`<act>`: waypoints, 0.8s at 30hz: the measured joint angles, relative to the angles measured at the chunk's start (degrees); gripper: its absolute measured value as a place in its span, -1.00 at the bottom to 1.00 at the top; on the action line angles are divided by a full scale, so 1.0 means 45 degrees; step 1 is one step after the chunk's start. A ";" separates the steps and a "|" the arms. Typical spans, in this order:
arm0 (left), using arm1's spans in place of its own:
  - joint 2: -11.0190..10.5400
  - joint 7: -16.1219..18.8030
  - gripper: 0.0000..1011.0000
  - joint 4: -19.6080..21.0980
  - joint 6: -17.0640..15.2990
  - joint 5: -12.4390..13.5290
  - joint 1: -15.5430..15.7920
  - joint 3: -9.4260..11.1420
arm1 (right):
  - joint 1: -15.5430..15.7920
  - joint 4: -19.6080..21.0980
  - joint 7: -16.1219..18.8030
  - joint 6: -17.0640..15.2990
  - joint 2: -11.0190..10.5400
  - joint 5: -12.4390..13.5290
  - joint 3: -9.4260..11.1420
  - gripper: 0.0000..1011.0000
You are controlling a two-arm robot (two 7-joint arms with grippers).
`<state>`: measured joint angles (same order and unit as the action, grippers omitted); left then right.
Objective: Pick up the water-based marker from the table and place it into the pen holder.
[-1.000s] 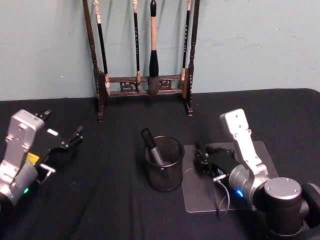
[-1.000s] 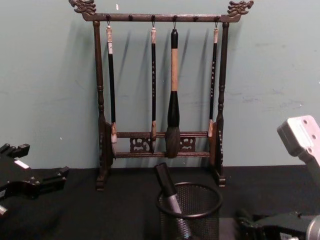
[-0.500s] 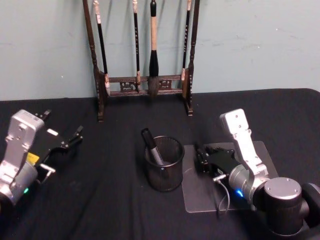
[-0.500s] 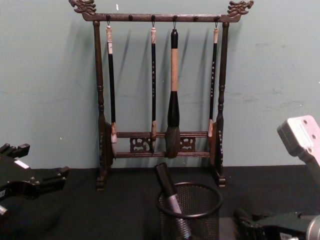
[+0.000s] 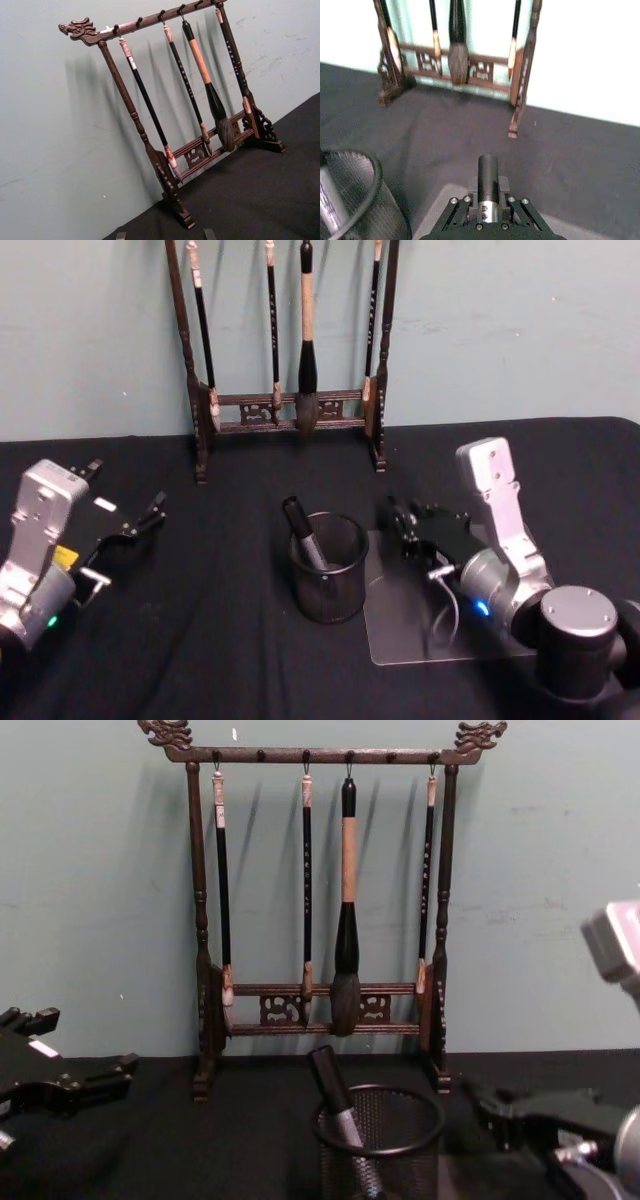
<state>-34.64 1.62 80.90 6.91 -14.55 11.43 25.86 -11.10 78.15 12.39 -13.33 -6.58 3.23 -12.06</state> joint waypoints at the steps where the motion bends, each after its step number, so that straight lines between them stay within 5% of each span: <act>1: 0.0000 0.0000 0.98 0.0000 0.0000 0.0000 0.0000 0.0000 | -0.0107 0.0071 0.0055 0.0364 -0.0014 0.0144 0.0003 -0.53; 14: 0.0000 0.0000 0.98 0.0000 -0.0001 0.0000 0.0000 0.0000 | -0.0950 0.0409 0.0687 0.1624 -0.0046 0.0990 -0.0354 -0.53; 24: 0.0000 0.0000 0.98 -0.0001 0.0000 0.0000 0.0001 0.0000 | -0.1253 0.0715 0.1528 0.2120 -0.0002 0.1747 -0.1130 -0.53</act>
<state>-34.64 1.62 80.90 6.91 -14.55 11.44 25.86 -16.74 81.37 19.26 -3.79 -6.59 11.09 -17.14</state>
